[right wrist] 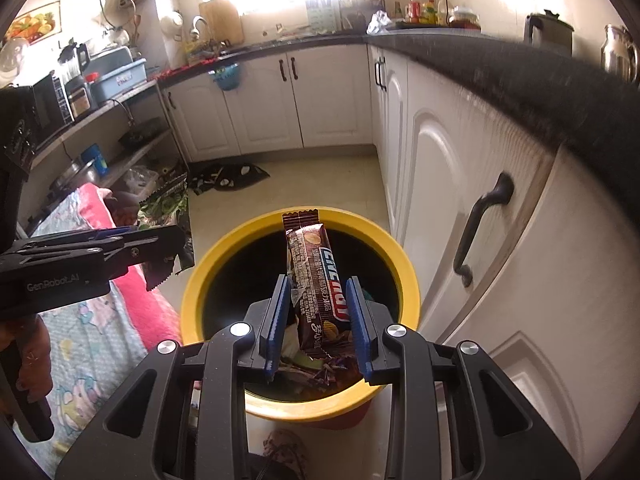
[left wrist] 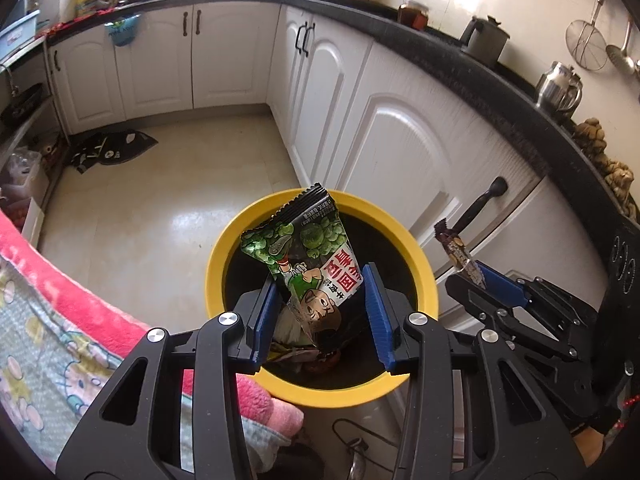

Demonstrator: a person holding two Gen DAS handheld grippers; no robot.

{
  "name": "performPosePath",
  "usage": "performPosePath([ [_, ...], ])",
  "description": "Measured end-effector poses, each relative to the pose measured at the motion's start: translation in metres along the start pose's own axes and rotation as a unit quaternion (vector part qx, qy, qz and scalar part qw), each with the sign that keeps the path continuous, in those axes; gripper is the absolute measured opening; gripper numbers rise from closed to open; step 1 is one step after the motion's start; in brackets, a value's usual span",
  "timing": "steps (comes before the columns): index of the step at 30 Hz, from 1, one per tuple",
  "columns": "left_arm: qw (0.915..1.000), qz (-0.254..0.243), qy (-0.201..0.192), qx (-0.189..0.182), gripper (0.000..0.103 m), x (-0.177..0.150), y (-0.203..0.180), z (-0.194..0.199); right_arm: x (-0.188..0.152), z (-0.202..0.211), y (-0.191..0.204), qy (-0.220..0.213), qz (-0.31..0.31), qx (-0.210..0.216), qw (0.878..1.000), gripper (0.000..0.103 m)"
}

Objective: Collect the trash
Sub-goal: 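Open the left tool over the bin while the right tool opens to drop the bar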

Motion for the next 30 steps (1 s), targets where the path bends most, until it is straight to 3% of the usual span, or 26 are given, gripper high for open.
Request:
performPosePath([
  [19,0.9972,0.029,0.068,-0.012,0.035,-0.007,0.019,-0.06,-0.006,-0.066,0.0,0.07,-0.001,0.012,0.997,0.029],
  [30,0.9964,0.048,0.069,-0.007,0.052,-0.009,0.035,-0.054,-0.006,-0.067,0.004,0.073,0.0,0.004,0.997,0.04],
])
Point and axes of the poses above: each gripper's, at about its wrist camera, not at the fingertips, and z roughly against the way its jaws point, y to its left, x to its top, the point moved 4 cm from there along -z, roughly the way its jaws point, and after that the axes turned 12 degrees about y, right-handed, at the moved point
